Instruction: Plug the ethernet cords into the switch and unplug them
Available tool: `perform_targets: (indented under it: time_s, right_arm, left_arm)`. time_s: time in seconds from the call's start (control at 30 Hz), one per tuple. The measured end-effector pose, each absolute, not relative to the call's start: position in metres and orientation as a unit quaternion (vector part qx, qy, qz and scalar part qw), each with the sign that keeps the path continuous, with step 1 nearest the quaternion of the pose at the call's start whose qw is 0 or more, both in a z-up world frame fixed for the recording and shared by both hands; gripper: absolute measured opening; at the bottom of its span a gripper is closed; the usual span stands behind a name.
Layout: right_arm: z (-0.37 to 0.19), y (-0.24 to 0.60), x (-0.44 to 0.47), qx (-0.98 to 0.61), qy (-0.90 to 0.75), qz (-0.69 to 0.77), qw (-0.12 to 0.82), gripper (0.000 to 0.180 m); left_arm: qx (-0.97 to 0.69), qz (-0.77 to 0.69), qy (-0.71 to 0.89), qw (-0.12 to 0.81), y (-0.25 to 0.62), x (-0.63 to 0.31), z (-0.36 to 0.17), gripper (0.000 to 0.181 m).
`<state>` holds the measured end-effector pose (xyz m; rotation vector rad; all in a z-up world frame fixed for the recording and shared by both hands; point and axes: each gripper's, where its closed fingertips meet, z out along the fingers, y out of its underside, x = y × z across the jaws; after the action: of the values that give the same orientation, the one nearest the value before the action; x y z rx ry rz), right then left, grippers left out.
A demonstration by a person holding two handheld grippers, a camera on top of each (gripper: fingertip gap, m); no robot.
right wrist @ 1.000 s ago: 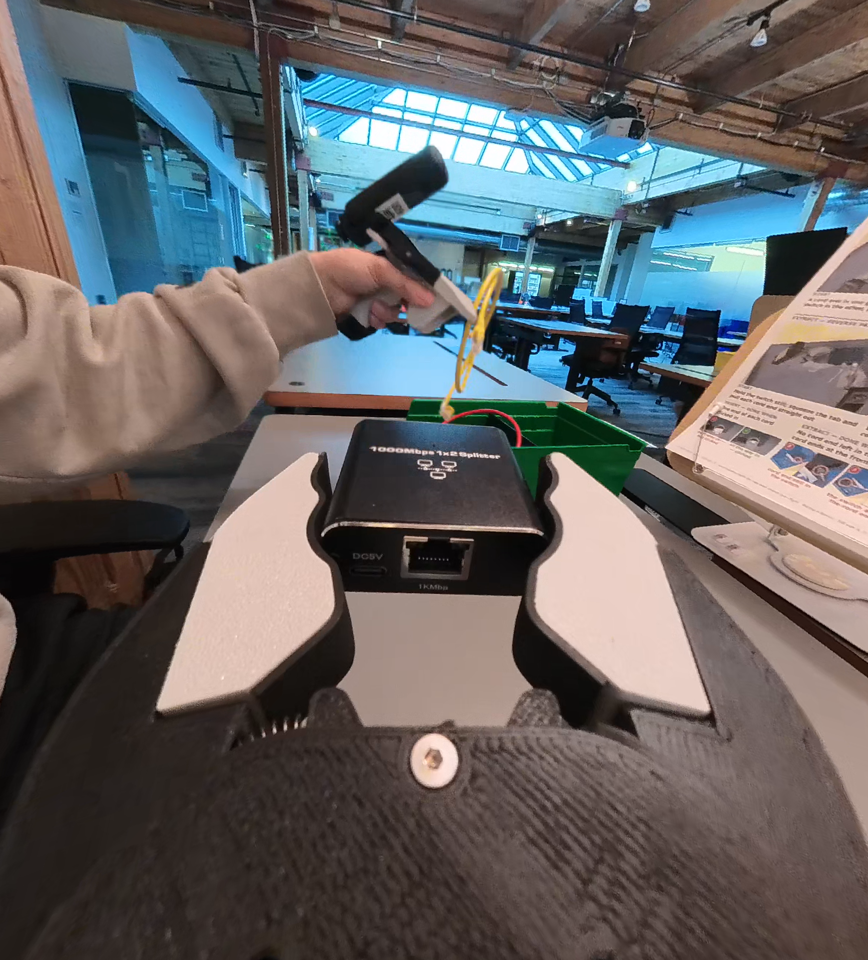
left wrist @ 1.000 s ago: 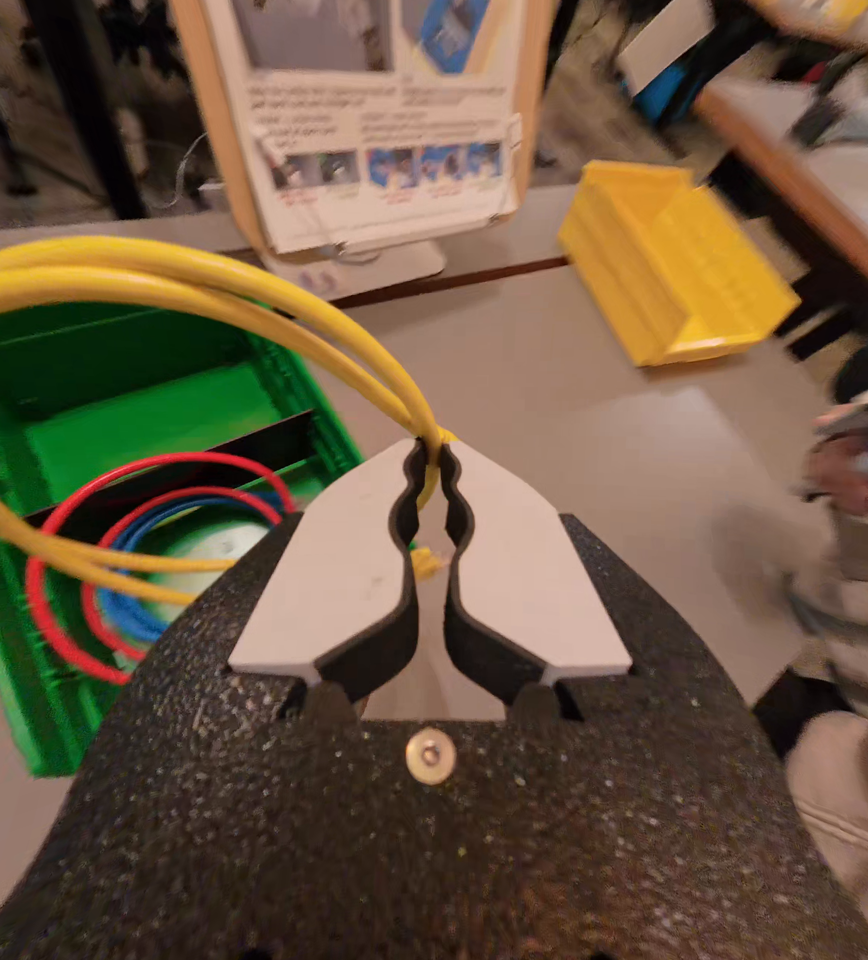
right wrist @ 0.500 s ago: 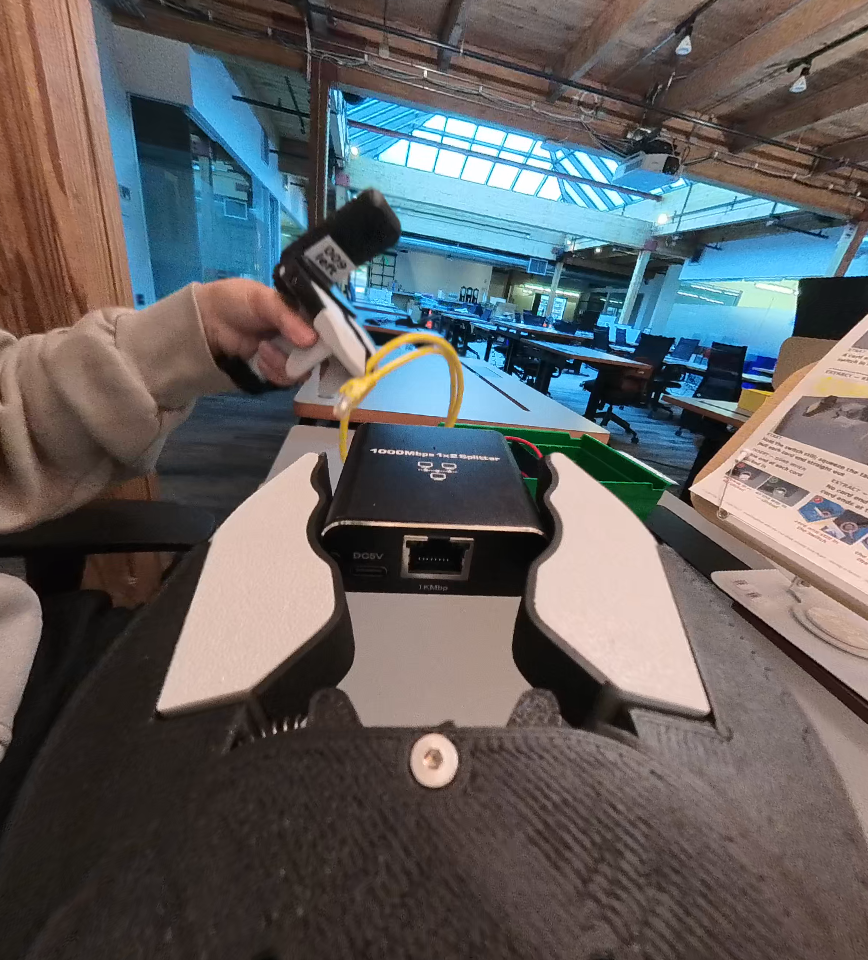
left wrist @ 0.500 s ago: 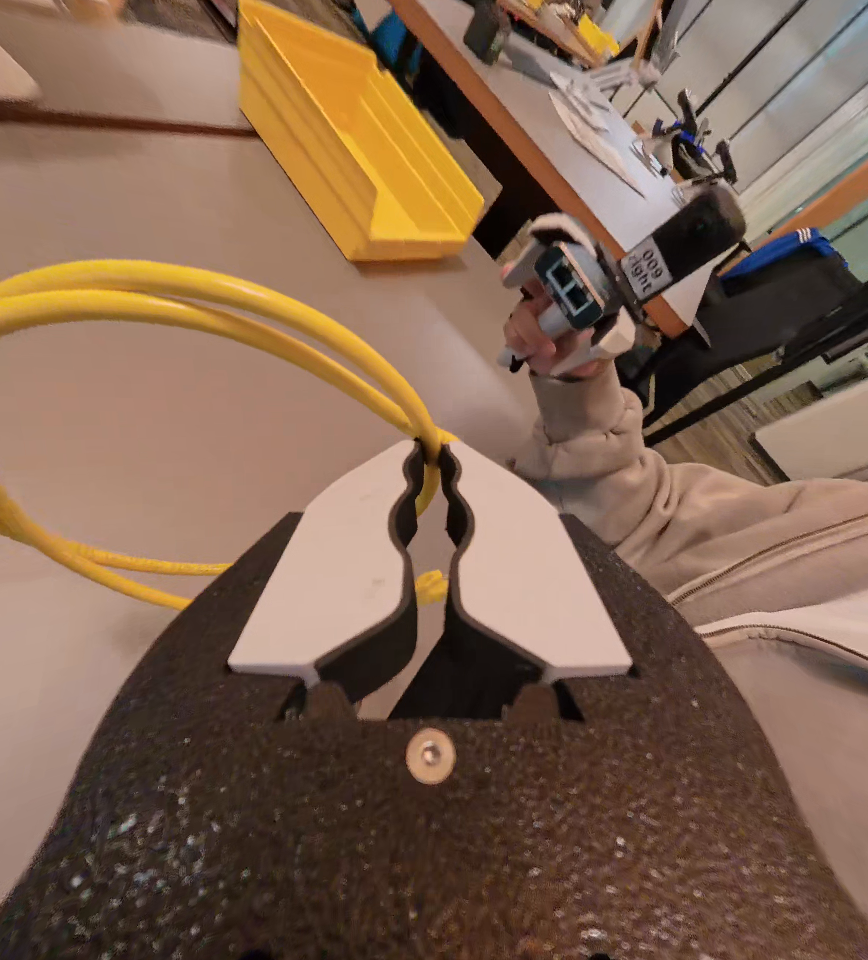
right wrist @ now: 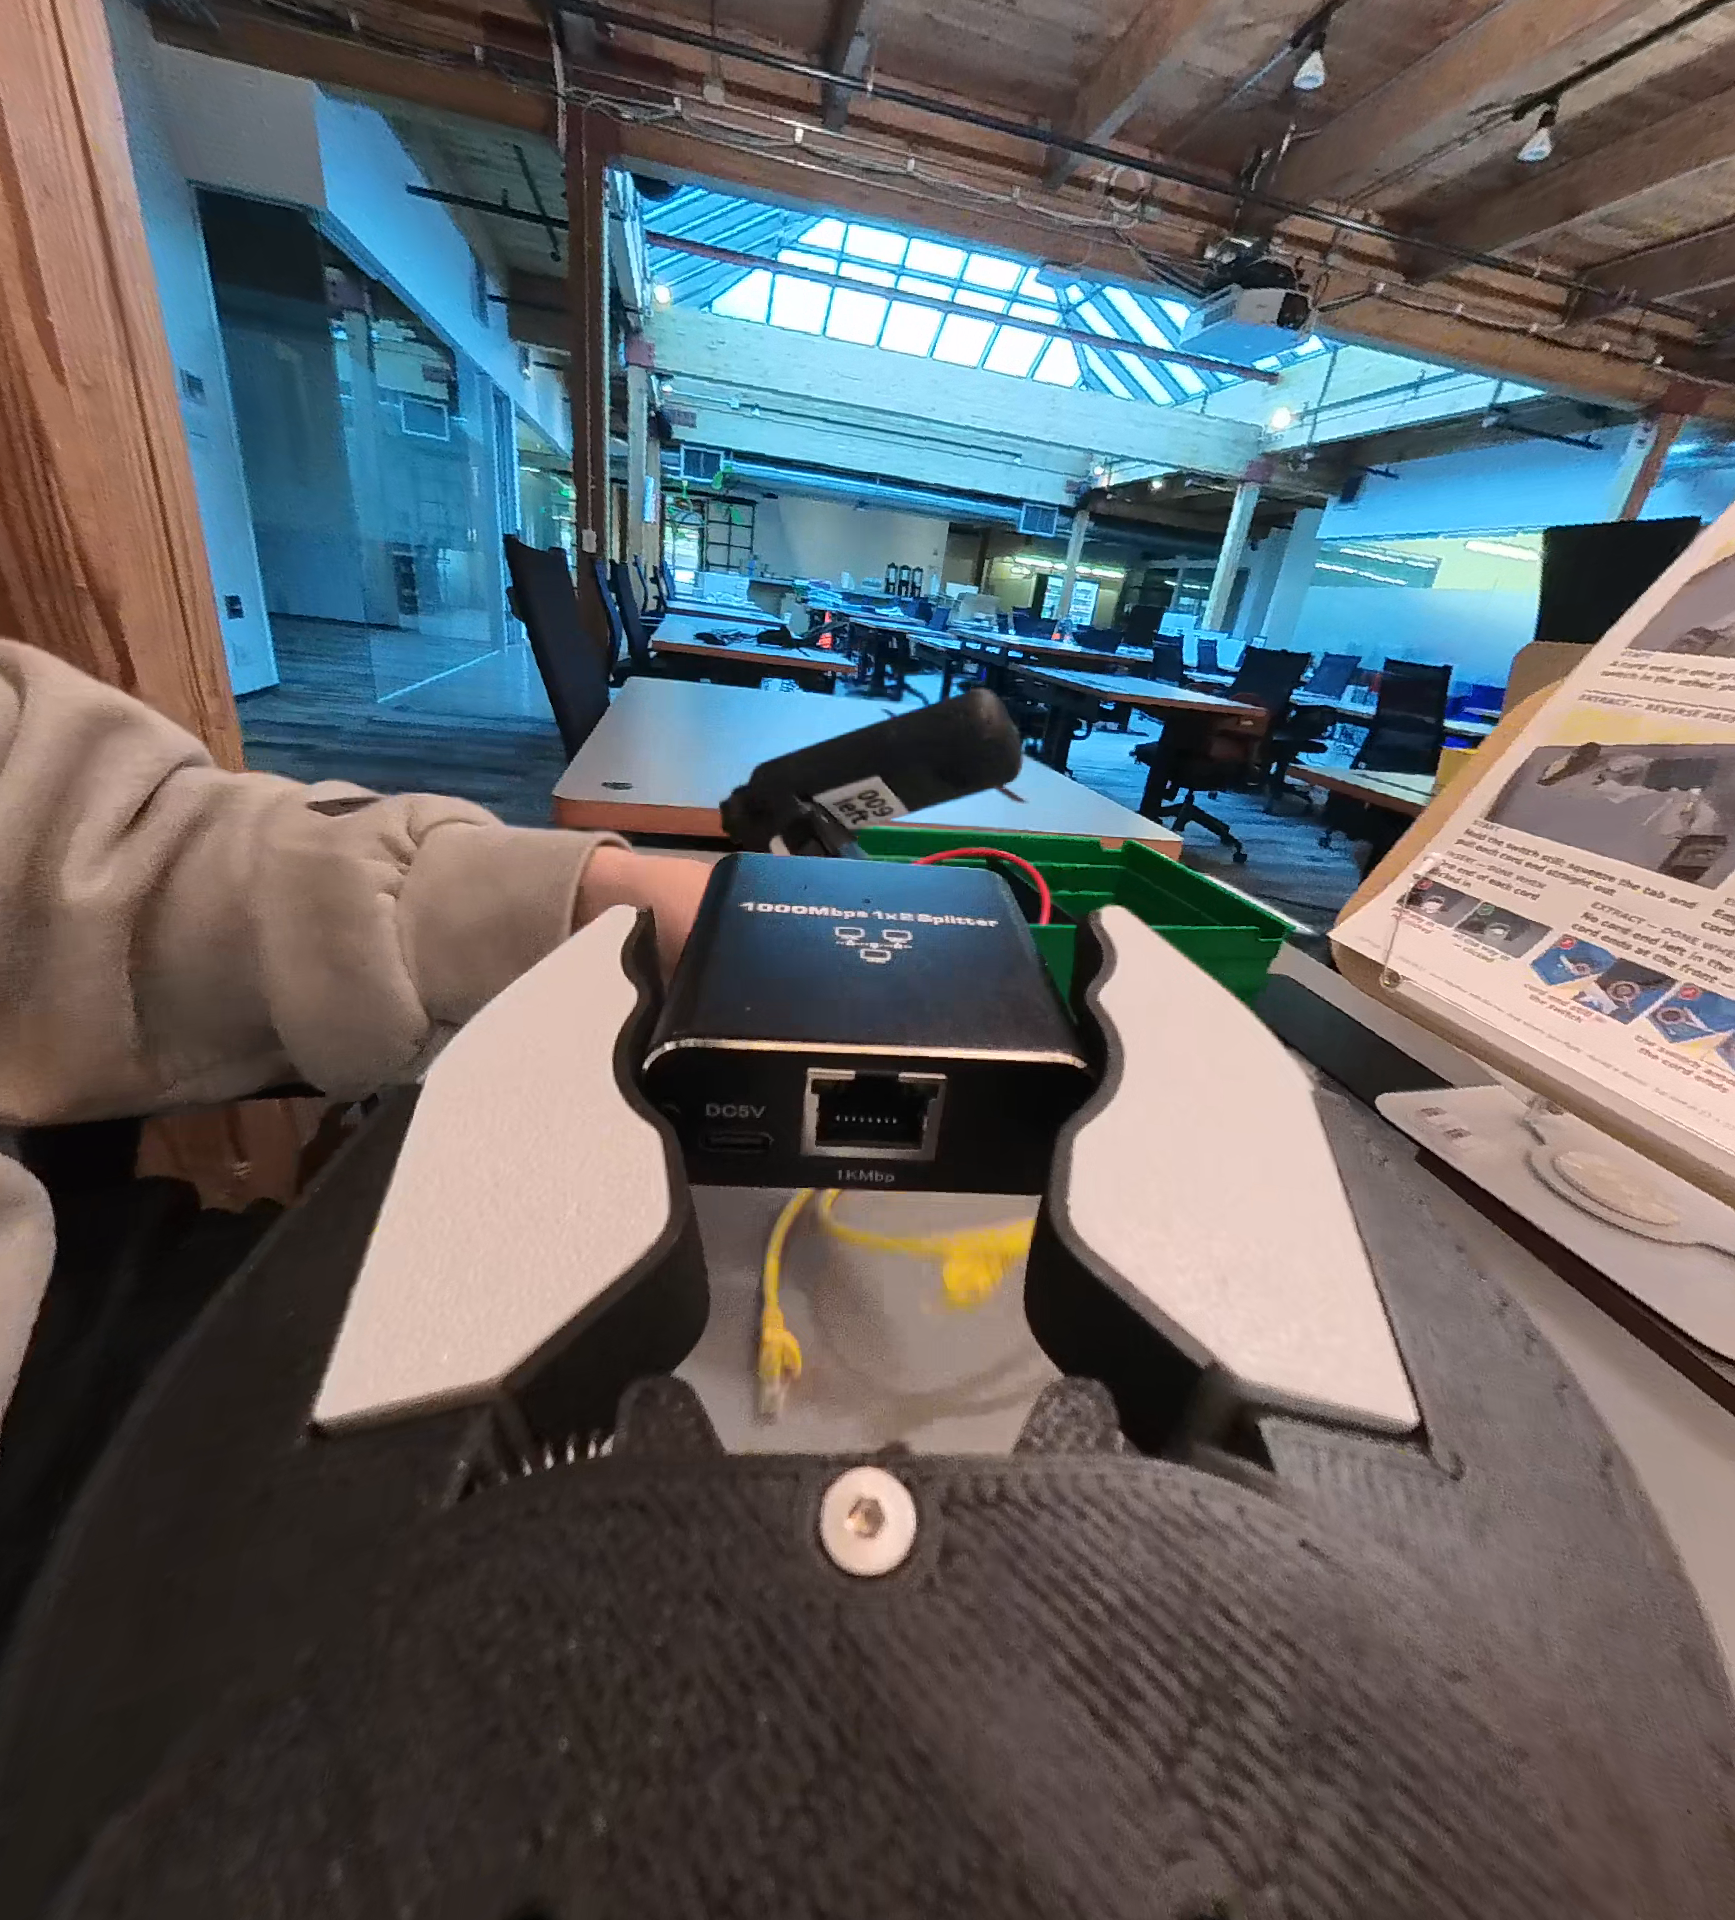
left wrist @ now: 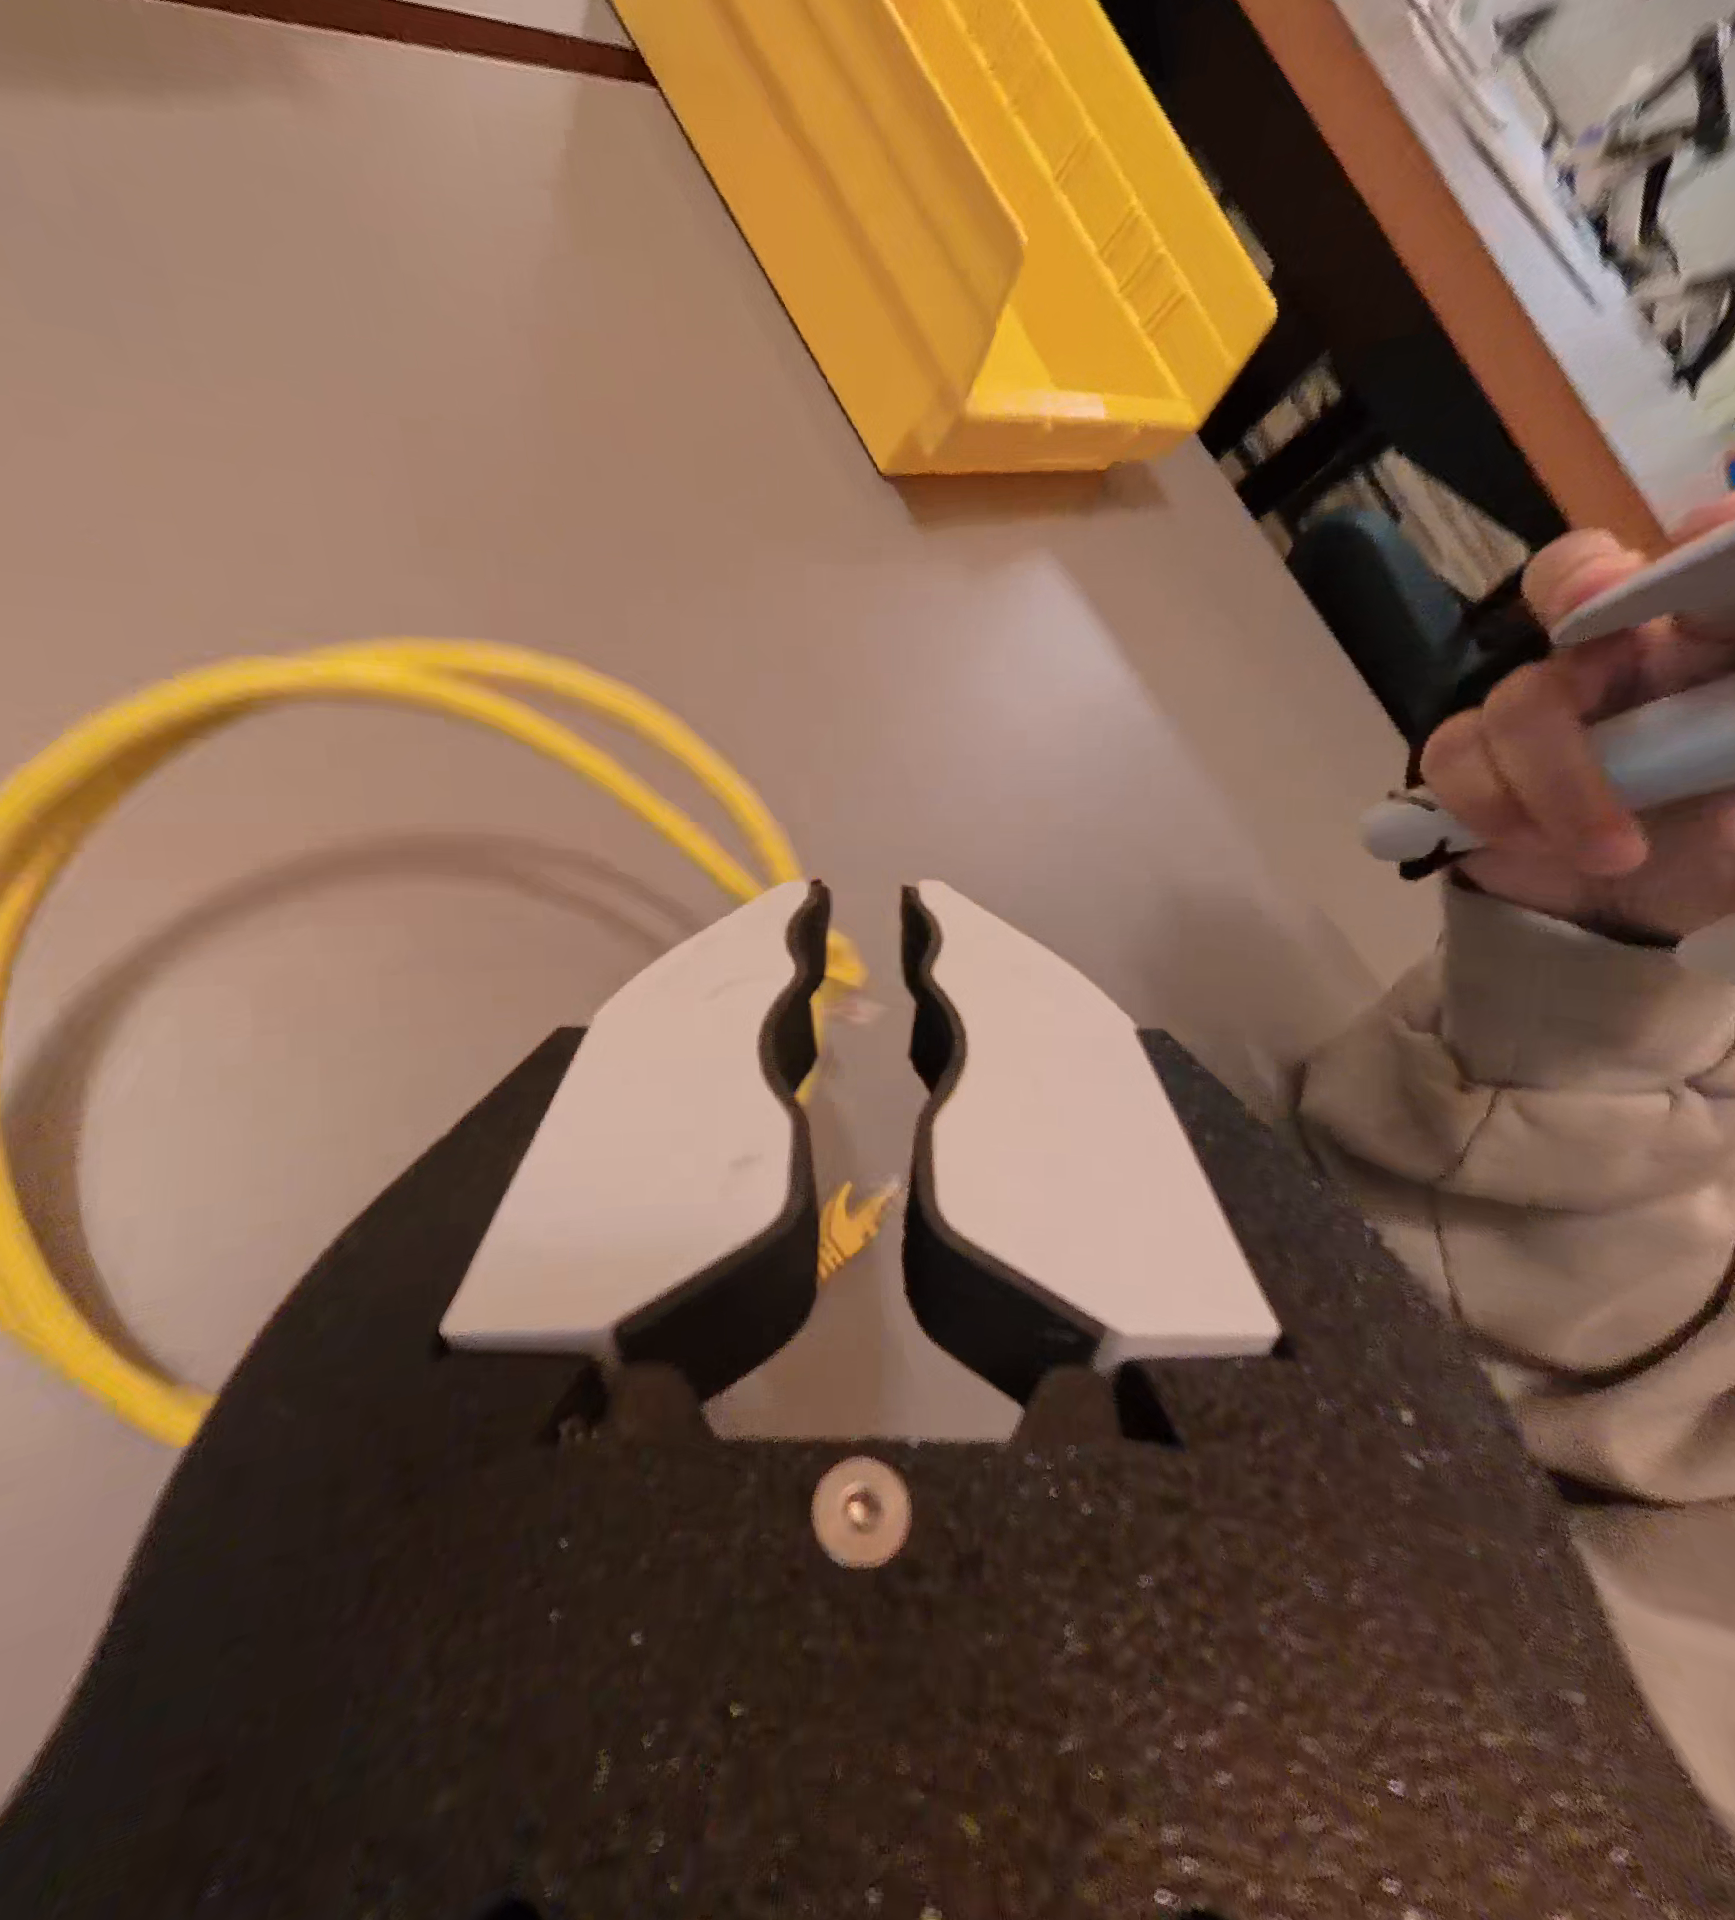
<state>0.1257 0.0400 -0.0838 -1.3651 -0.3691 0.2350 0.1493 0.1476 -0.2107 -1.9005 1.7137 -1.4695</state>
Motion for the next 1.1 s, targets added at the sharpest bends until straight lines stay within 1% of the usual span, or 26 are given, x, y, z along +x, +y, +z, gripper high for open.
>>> perform_targets:
  time_s: [0.03, 0.1, 0.2, 0.3, 0.37, 0.47, 0.63, 0.7, 0.73, 0.83, 0.93, 0.97, 1.0, 1.1]
  right_arm:
    - [-0.085, 0.039, 0.128, -0.628, -0.169, 0.106, 0.752, 0.077]
    - [-0.088, 0.036, 0.136, -0.635, -0.163, 0.091, 0.749, 0.077]
    - [-0.094, 0.031, 0.151, -0.649, -0.154, 0.068, 0.742, 0.077]
    - [-0.092, 0.023, 0.163, -0.644, -0.139, 0.063, 0.750, 0.077]
    - [-0.091, 0.018, 0.170, -0.638, -0.130, 0.064, 0.756, 0.077]
    - [-0.091, 0.013, 0.177, -0.637, -0.124, 0.060, 0.758, 0.077]
    - [-0.095, 0.008, 0.185, -0.642, -0.119, 0.054, 0.755, 0.077]
    - [-0.097, 0.008, 0.186, -0.644, -0.118, 0.059, 0.754, 0.076]
    - [-0.099, 0.008, 0.187, -0.645, -0.117, 0.057, 0.753, 0.077]
    - [-0.103, 0.011, 0.187, -0.650, -0.120, 0.061, 0.748, 0.077]
    - [-0.107, 0.013, 0.187, -0.655, -0.125, 0.062, 0.743, 0.077]
    - [-0.107, 0.014, 0.187, -0.656, -0.124, 0.062, 0.742, 0.077]
    - [-0.108, 0.014, 0.187, -0.656, -0.124, 0.062, 0.742, 0.077]
    - [-0.109, 0.016, 0.188, -0.656, -0.122, 0.065, 0.742, 0.077]
  left_arm:
    - [-0.631, -0.489, 0.596, 0.086, 0.145, 0.154, -0.214, 0.018]
    - [-0.601, -0.466, 0.645, 0.077, 0.139, 0.158, -0.217, 0.020]
    - [-0.482, -0.395, 0.770, 0.137, 0.140, 0.162, -0.217, 0.028]
    - [-0.295, -0.251, 0.901, 0.196, 0.153, 0.165, -0.230, 0.034]
    - [-0.168, -0.182, 0.950, 0.191, 0.154, 0.165, -0.244, 0.034]
    - [-0.078, -0.149, 0.974, 0.152, 0.144, 0.171, -0.261, 0.034]
    - [-0.011, -0.104, 0.991, 0.087, 0.139, 0.185, -0.281, 0.030]
    - [0.007, -0.088, 0.995, 0.051, 0.141, 0.185, -0.288, 0.017]
    - [0.011, -0.086, 0.996, 0.033, 0.142, 0.183, -0.292, 0.015]
    - [0.010, -0.100, 0.995, 0.012, 0.141, 0.186, -0.295, 0.020]
    - [0.002, -0.109, 0.994, 0.024, 0.145, 0.194, -0.291, 0.016]
    - [0.000, -0.111, 0.993, 0.026, 0.146, 0.196, -0.289, 0.018]
    - [-0.005, -0.113, 0.993, 0.026, 0.147, 0.197, -0.289, 0.024]
    - [0.002, -0.107, 0.994, 0.009, 0.148, 0.193, -0.298, 0.026]
